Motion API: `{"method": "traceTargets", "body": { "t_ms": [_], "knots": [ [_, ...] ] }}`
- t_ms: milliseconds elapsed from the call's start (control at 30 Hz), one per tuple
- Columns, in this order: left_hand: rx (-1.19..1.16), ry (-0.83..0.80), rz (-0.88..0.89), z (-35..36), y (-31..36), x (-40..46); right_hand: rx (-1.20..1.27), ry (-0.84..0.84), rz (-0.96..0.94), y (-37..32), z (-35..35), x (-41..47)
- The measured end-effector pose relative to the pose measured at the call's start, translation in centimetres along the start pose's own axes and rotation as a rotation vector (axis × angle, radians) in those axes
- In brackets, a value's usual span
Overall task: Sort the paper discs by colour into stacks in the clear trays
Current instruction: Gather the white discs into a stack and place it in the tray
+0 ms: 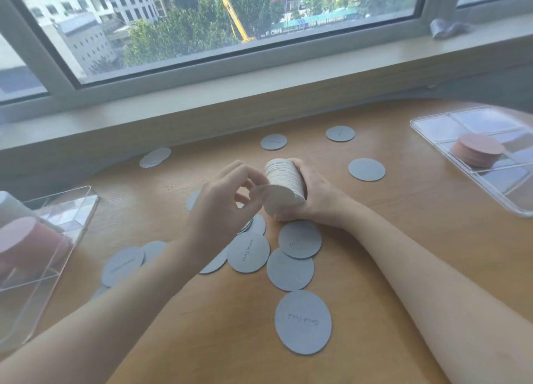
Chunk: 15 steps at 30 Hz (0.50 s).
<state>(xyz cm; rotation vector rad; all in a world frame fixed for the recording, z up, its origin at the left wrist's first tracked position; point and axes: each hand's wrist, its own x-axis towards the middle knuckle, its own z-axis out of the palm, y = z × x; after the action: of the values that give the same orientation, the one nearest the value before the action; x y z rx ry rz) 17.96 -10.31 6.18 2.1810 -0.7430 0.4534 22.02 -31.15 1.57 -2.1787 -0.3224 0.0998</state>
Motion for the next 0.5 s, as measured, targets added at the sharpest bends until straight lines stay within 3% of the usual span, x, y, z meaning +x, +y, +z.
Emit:
{"method": "traceTargets", "body": {
  "t_ms": [233,500],
  "knots": [
    [0.225,0.048,0.039,2.5,-1.0,0.2,-0.02,-0.022,-0.002,0.1,0.0,-0.1],
    [0.092,-0.018,0.013,3.4,-2.2,0.2,-0.005,-0.024,-0.021,0.6,0.0,0.2]
  ]
}}
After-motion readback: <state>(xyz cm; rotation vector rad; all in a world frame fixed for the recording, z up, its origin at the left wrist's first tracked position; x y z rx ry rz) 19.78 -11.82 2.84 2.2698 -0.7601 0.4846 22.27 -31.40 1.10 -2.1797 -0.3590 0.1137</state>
